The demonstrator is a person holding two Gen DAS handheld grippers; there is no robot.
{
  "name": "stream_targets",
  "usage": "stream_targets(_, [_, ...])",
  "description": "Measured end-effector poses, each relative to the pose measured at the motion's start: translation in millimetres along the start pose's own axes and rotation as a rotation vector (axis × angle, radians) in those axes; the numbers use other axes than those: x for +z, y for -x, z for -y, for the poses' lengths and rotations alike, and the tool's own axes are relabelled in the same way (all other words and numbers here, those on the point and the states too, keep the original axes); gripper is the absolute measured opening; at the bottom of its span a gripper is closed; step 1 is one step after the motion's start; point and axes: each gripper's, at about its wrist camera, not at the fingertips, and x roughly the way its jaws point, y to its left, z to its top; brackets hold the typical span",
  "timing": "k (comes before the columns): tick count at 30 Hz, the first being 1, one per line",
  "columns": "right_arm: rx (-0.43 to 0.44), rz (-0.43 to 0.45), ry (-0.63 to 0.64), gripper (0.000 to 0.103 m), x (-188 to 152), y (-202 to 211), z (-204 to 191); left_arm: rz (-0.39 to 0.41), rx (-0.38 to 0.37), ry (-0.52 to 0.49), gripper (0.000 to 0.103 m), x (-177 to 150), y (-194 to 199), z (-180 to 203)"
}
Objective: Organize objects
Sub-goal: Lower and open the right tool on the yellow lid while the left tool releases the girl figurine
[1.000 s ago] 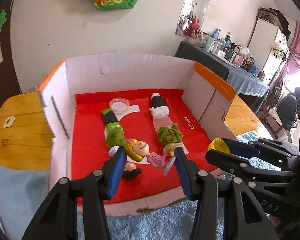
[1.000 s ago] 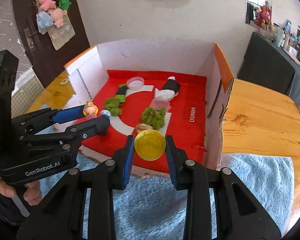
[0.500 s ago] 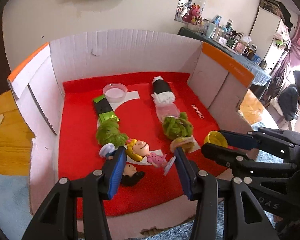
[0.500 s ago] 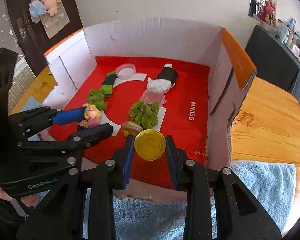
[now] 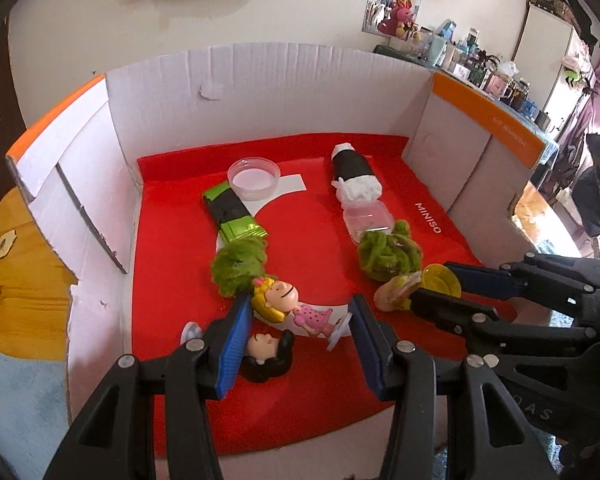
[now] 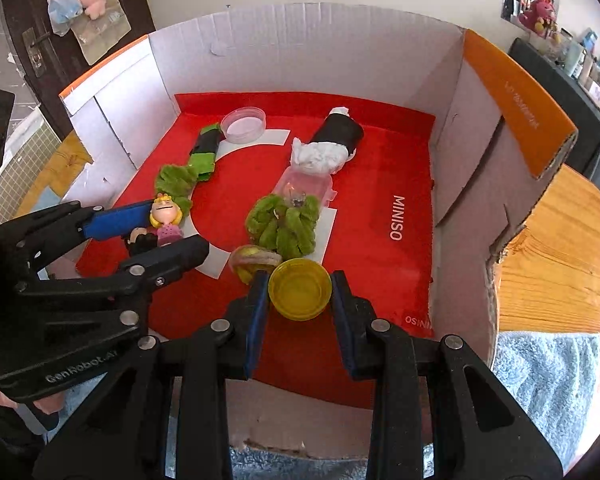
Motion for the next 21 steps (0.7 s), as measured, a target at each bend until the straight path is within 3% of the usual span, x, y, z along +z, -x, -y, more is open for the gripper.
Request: stream_targets(21, [0.011,0.013,-0.01,0.029,0.3,2.8,0.5,0.012,0.004,0.025,0.054,-1.3,6.3,-6.4])
